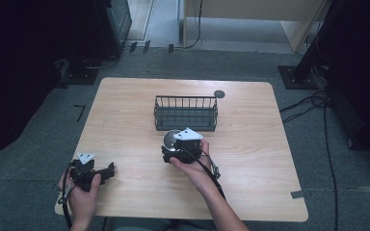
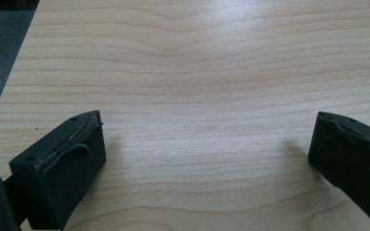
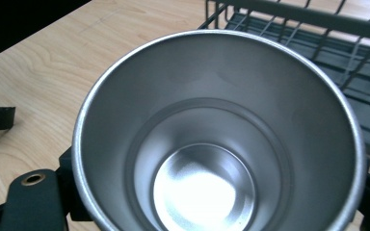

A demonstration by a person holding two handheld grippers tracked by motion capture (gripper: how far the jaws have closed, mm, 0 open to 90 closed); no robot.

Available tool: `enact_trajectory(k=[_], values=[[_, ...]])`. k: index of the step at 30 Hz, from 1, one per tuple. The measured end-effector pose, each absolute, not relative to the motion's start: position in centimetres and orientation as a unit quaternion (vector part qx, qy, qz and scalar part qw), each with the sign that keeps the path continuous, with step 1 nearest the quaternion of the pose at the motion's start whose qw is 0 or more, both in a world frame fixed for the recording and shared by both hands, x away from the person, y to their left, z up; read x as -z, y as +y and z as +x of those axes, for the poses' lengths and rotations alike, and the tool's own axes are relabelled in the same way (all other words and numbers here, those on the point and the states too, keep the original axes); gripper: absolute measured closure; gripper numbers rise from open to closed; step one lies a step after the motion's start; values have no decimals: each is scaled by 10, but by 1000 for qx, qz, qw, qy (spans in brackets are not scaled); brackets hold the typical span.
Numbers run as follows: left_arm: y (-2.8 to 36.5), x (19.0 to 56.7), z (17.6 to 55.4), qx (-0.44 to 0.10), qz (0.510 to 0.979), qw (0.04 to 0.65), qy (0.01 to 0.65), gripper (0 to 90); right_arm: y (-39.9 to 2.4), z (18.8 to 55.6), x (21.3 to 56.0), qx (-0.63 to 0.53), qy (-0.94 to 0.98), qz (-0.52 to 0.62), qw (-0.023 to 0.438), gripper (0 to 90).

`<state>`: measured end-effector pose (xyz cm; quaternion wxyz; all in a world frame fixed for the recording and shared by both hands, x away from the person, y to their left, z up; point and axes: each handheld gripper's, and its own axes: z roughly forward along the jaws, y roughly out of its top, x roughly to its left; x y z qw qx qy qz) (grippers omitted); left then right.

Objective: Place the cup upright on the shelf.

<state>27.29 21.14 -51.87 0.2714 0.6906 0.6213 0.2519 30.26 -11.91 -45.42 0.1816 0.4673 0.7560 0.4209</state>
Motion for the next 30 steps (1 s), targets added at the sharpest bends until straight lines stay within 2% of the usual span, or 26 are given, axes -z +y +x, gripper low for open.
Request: enact_trajectory(k=[13, 30], values=[[212, 519, 273, -252, 691, 271, 621, 0, -137, 314, 435, -426, 746, 476, 190, 176], [211, 519, 273, -252, 691, 271, 621, 0, -176, 343, 394, -435, 719, 500, 211, 176]])
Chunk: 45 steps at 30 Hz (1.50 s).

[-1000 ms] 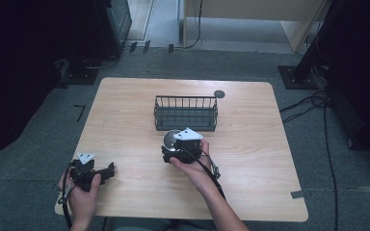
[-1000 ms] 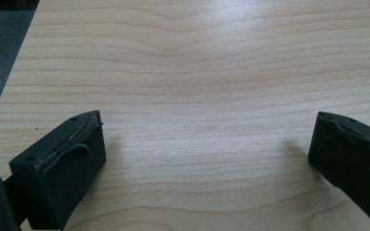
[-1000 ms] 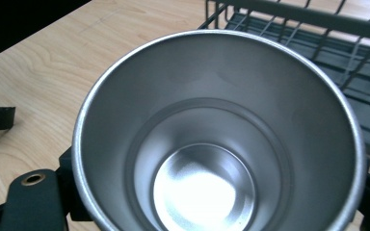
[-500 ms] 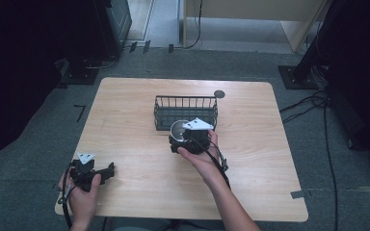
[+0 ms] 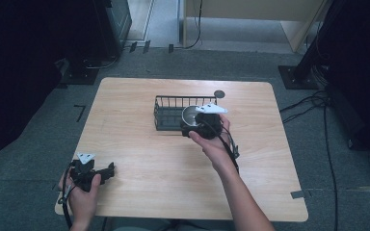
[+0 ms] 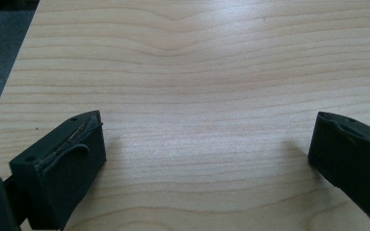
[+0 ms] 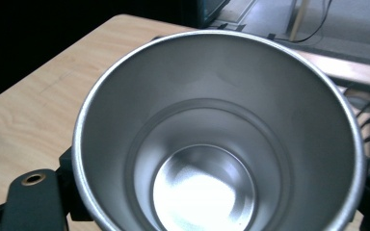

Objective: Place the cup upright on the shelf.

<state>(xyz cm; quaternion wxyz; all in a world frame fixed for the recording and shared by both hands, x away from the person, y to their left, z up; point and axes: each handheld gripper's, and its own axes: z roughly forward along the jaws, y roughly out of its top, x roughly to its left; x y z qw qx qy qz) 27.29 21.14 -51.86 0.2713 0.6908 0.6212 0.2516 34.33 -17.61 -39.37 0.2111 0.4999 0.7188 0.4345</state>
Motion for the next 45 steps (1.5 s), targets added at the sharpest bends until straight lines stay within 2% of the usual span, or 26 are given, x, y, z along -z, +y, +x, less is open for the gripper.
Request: enact_trajectory(k=[9, 20, 29, 45], values=[[211, 519, 273, -252, 691, 271, 621, 0, -191, 365, 380, -423, 707, 513, 240, 177], [211, 518, 273, -251, 691, 271, 621, 0, -194, 401, 380, -408, 698, 534, 248, 176], [212, 518, 273, -251, 691, 271, 621, 0, -193, 429, 394, -392, 689, 549, 265, 177], [212, 518, 273, -251, 691, 271, 621, 0, -192, 445, 427, -365, 693, 571, 245, 176]])
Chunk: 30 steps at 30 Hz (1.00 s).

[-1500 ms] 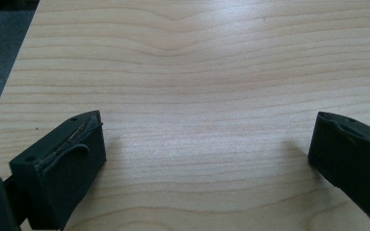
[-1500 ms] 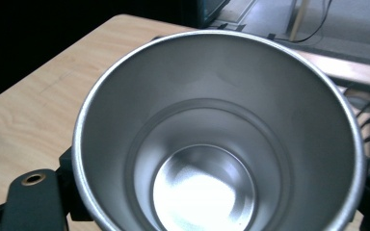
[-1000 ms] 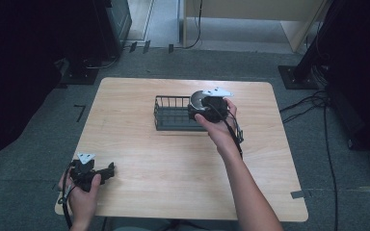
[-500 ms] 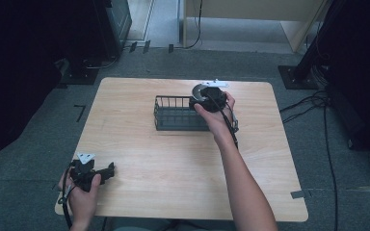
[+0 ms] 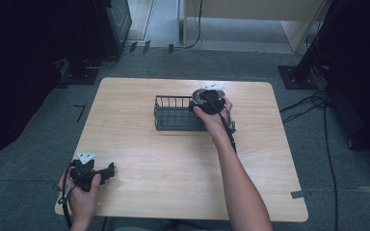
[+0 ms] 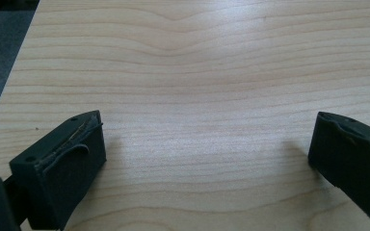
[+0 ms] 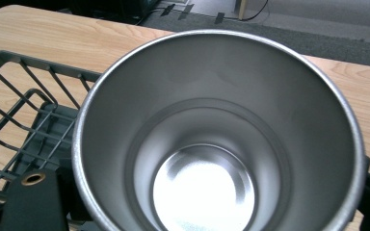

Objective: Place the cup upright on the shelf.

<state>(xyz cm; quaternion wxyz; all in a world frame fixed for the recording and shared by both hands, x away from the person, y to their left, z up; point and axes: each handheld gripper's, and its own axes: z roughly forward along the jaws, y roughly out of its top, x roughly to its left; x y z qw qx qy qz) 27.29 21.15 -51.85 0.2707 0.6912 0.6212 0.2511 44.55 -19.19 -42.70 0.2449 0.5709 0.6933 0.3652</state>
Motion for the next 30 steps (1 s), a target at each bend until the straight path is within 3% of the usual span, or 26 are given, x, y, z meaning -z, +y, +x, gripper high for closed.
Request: enact_trajectory(k=[12, 20, 30], values=[[211, 518, 273, -251, 691, 271, 621, 0, -189, 447, 439, -364, 697, 571, 236, 170], [211, 519, 273, -251, 691, 271, 621, 0, -193, 443, 433, -374, 699, 566, 227, 67], [211, 519, 273, -251, 692, 271, 621, 0, -205, 424, 412, -389, 697, 555, 234, 15]])
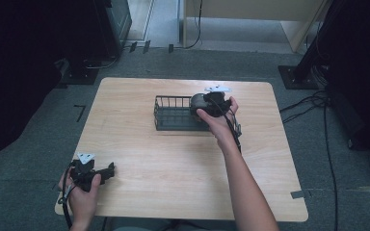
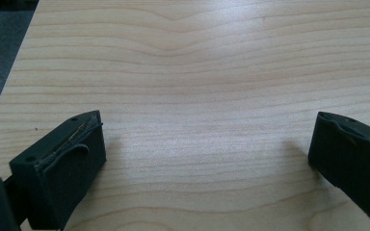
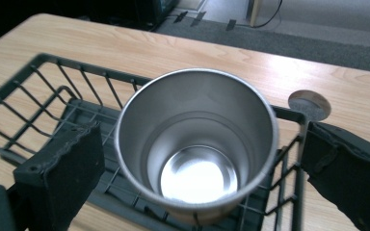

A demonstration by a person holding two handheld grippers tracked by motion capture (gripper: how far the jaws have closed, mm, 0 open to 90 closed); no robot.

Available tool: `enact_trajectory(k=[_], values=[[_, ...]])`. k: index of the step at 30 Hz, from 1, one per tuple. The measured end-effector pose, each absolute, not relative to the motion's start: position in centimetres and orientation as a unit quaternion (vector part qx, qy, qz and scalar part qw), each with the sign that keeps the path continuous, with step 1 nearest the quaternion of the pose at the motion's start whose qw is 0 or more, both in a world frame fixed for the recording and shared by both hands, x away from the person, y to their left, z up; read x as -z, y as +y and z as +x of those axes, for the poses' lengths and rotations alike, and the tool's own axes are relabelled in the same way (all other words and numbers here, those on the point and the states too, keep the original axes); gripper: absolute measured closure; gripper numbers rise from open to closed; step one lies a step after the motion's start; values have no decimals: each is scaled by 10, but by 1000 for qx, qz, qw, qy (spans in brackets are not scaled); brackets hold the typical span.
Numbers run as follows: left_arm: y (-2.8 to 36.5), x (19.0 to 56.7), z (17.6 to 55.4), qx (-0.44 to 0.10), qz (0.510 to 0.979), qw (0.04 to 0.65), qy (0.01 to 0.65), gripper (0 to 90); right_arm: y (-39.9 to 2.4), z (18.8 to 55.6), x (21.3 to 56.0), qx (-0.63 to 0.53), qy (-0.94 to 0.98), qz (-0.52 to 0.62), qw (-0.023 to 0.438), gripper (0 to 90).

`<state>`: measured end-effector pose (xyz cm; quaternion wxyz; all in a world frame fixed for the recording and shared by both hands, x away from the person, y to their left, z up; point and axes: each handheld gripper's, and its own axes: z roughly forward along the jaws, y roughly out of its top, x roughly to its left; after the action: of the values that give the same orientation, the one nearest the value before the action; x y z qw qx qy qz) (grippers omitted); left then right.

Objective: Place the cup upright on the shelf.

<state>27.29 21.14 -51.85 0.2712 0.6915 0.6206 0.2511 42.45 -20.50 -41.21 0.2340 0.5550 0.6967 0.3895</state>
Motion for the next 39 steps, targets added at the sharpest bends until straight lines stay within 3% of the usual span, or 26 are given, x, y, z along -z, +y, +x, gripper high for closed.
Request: enact_trajectory(k=[18, 39], values=[[211, 519, 273, -251, 692, 271, 621, 0, -240, 371, 408, -400, 692, 549, 244, 8], [211, 519, 273, -251, 692, 271, 620, 0, -284, 314, 434, -381, 684, 567, 255, 8]])
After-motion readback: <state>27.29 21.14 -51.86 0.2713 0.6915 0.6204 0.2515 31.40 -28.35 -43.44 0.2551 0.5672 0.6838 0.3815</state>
